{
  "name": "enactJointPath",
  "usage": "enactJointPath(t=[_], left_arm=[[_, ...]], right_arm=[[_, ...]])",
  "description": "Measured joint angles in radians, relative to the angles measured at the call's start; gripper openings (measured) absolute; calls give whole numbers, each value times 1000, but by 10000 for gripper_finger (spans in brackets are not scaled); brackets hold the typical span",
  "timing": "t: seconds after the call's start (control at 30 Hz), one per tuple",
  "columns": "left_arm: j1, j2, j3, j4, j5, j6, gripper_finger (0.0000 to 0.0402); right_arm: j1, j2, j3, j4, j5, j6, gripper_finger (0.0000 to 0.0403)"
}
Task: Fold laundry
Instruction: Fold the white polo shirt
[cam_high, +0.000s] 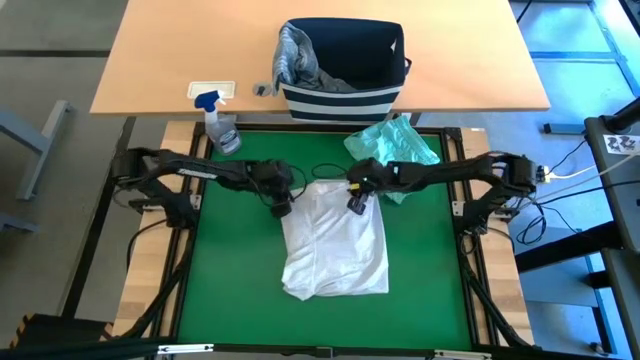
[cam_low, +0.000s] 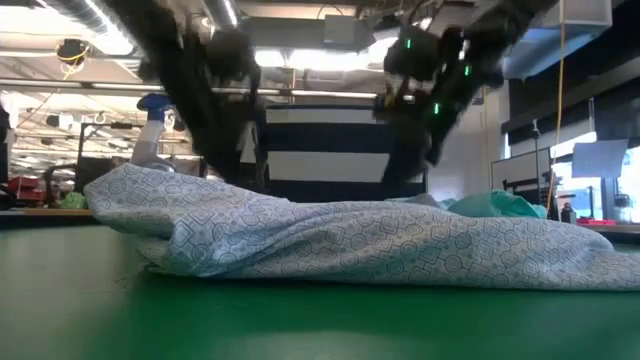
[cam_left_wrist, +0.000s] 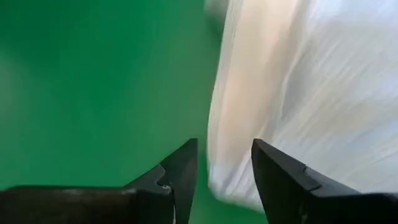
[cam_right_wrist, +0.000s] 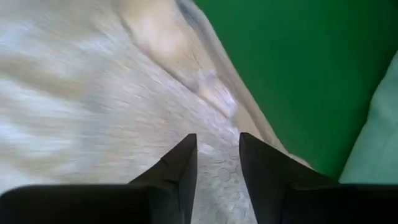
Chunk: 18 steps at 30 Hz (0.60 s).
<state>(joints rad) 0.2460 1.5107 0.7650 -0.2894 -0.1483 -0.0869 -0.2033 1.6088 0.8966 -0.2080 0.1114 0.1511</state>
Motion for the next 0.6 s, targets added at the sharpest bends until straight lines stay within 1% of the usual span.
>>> enactJointPath(t=[0.13, 0.3, 0.4, 0.5, 0.53, 0.6], left_arm=[[-13, -137, 69, -65, 27, 19, 145], [-40, -260, 125, -32, 79, 13, 153], [-94, -264, 164, -67, 109, 2, 175], [-192, -248, 223, -69, 137, -19, 200], [-233, -232, 245, -68, 132, -27, 206], [-330, -193, 289, -83, 73, -40, 210]], right_arm=[[27, -108, 79, -154, -110, 1, 120], [146, -257, 109, -198, -155, 11, 120], [223, -316, 109, -223, -157, 57, 120], [318, -348, 109, -241, -156, 132, 120], [355, -352, 109, -250, -155, 157, 120], [442, -354, 109, -254, -152, 212, 120]])
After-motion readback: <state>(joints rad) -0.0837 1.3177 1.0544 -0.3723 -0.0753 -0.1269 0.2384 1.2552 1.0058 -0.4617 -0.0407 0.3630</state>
